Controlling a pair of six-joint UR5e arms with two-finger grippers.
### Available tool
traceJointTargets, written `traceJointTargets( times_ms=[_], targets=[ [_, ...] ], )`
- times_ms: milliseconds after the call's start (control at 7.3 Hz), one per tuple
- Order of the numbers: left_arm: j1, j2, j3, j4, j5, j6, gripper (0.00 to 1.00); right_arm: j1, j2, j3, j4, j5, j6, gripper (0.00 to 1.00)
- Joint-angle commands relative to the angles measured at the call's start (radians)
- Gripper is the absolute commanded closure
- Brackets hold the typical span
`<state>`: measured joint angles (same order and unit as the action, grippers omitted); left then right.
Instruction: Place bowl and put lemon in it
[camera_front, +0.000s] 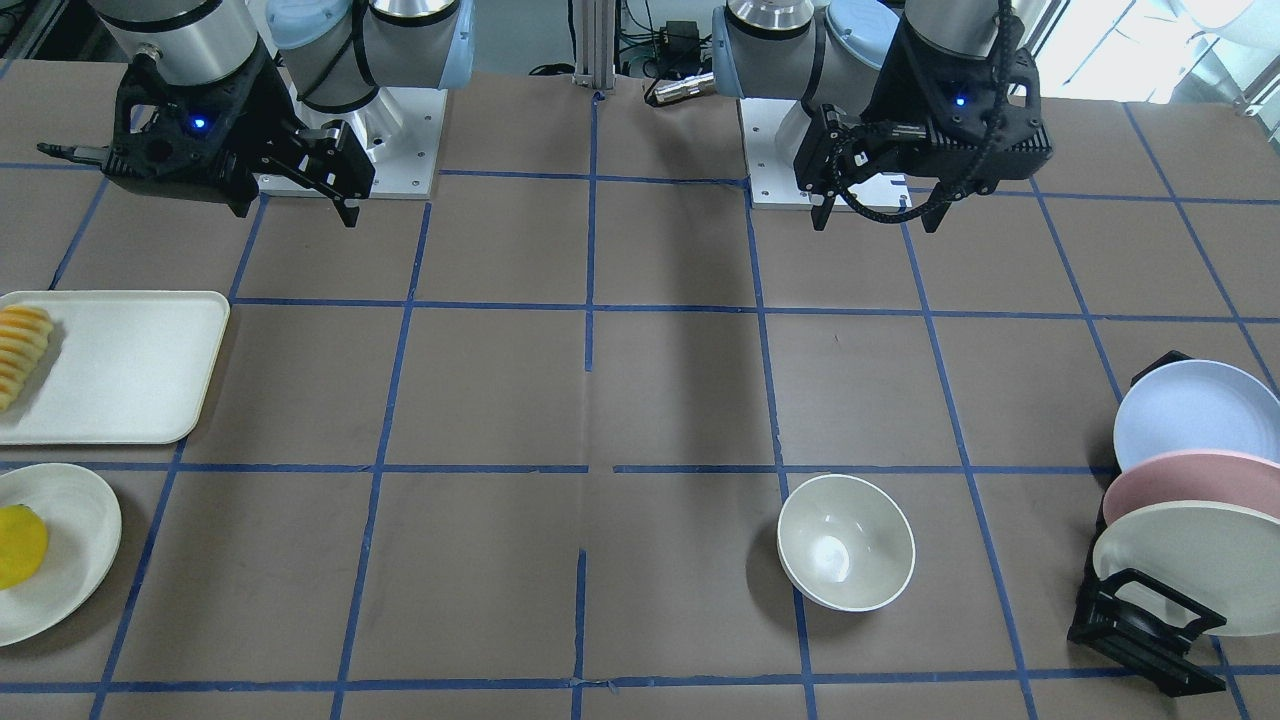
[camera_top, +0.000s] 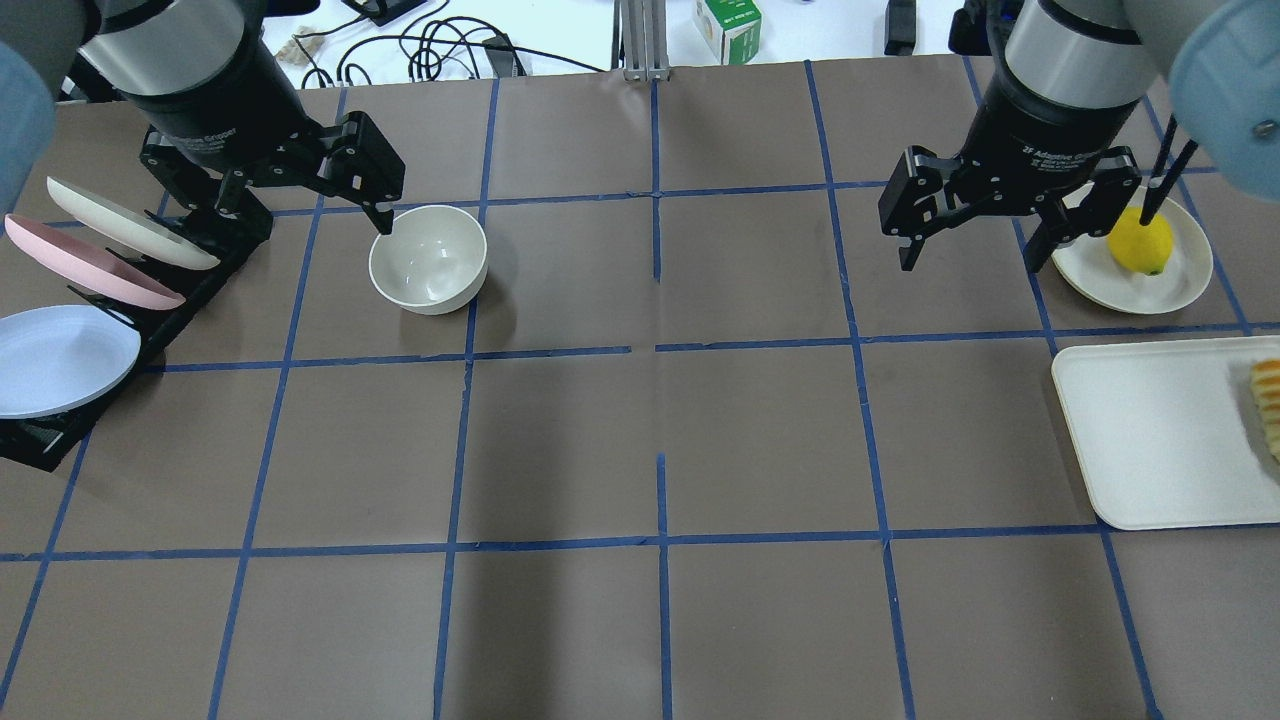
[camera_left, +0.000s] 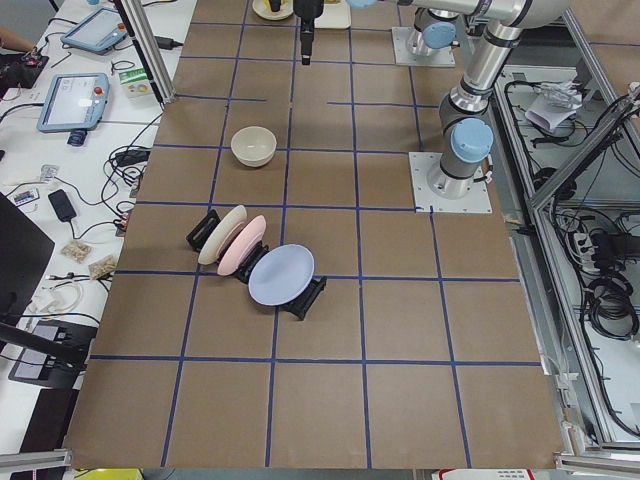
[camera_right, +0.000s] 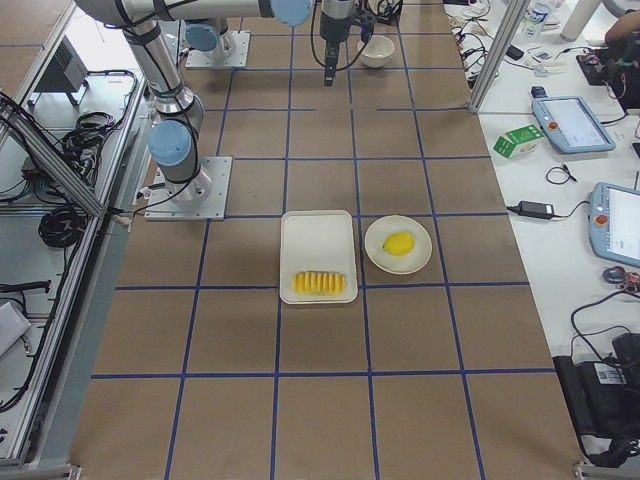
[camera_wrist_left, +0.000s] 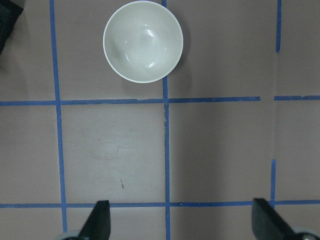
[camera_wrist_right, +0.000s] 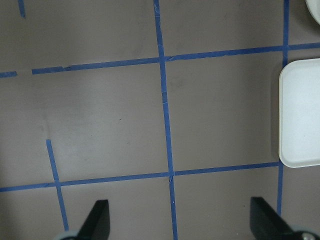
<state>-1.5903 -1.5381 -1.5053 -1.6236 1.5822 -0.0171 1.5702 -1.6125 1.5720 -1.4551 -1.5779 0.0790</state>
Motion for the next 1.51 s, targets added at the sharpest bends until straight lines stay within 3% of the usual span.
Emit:
traceJointTargets(
  times_ms=[0,548,822,1233,1370],
  targets=[
    [0.003,0.0,-0.001,-0.001,-0.004,-0.001,0.0,-0.004,-0.001,0.0,0.001,-0.001,-0.001,0.0],
    [0.004,0.003,0.0,0.001,-0.01,0.0,0.0,-0.01,0.016,0.003,0.01,-0.002,-0.022,0.0],
    [0.003,0.001,-0.001,0.001,-0.01,0.0,0.0,-0.095,0.069,0.005,-0.013,-0.023,-0.022,0.0],
    [0.019,-0.052,-0.003,0.002,-0.01,0.031,0.0,-0.246,0.213,0.006,-0.253,-0.084,-0.164,0.0],
    [0.038,-0.109,-0.003,0.084,-0.001,0.052,0.0,-0.3,0.265,0.005,-0.336,-0.105,-0.216,0.0]
  ],
)
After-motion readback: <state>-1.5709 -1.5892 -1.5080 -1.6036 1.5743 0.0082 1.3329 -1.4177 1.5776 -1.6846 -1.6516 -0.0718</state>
